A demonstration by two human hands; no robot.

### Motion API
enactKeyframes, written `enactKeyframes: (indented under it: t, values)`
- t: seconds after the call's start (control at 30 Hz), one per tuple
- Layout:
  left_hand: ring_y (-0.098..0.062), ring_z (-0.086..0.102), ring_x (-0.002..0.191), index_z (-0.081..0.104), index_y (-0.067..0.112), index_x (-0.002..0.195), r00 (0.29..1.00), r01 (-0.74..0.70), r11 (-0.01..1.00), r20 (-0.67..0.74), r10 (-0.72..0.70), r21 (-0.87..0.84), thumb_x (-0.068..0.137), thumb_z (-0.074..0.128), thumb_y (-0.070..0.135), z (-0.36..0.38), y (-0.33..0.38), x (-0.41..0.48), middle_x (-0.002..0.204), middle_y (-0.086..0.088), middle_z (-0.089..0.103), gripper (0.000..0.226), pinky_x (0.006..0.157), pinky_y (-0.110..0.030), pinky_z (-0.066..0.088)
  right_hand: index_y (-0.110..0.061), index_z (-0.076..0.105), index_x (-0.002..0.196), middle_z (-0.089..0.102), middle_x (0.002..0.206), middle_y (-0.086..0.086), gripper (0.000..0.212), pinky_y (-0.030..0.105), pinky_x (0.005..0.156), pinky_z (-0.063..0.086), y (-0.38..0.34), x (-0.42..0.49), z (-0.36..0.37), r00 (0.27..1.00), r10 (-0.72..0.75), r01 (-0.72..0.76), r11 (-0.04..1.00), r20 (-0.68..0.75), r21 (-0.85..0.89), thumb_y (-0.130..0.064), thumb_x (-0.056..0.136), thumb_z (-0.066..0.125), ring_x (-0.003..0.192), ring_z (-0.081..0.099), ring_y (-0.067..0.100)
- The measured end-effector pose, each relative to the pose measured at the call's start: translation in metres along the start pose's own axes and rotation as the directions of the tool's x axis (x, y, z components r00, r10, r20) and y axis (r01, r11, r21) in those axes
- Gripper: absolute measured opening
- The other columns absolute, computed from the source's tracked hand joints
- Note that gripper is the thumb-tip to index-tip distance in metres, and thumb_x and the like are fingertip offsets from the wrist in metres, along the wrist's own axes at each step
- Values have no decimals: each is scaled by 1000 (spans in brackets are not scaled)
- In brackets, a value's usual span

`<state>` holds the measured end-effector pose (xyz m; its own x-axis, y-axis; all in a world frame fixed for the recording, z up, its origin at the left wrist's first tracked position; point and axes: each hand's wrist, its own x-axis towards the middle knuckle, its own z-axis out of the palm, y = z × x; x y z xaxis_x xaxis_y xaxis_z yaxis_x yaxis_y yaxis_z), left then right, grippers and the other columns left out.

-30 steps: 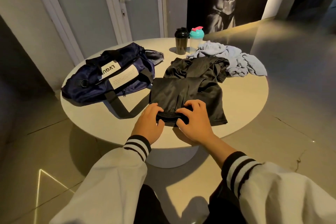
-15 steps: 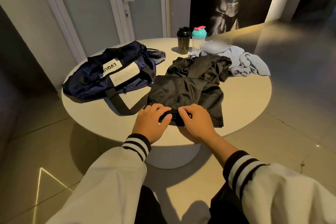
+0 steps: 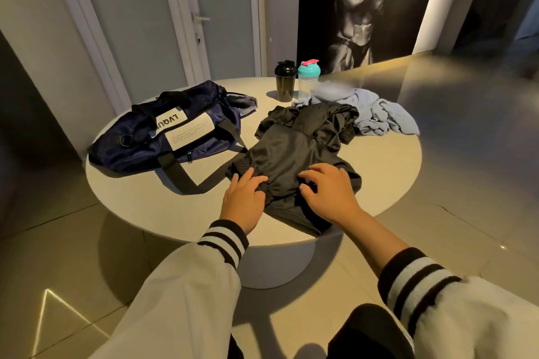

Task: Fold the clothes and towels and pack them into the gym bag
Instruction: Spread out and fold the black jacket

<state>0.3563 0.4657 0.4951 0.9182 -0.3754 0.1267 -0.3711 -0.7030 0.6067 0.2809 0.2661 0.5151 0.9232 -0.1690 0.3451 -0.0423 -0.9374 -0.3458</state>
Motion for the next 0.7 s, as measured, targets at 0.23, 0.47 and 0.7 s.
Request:
enactKeyframes:
  t: [0.23,0.47,0.7]
  values:
    - [-10,39,125,65,40,113,953,-149,989,-262,150,25,96,36,26,-1,11,-18,131,19,54,36,107,-35,30,-26,60,137,57,133,2,46,39,100,40,-7,-21,24,997,39,-39,999,69,4,-51,101,46,123,49,24]
    - [-11,27,144,60,40,124,984,-134,974,-93,153,182,94,55,42,-7,-8,-22,139,17,51,31,123,-50,-5,-19,52,144,60,138,3,43,23,100,39,-32,-14,13,979,-129,76,950,160,304,-18,101,52,125,54,20]
    - [-17,31,138,65,35,125,907,-351,891,-134,400,286,96,51,28,-17,-17,-31,148,7,47,33,120,-54,18,-26,65,129,59,132,-1,45,45,105,34,-22,-19,26,987,-139,140,990,79,4,-48,96,43,129,45,23]
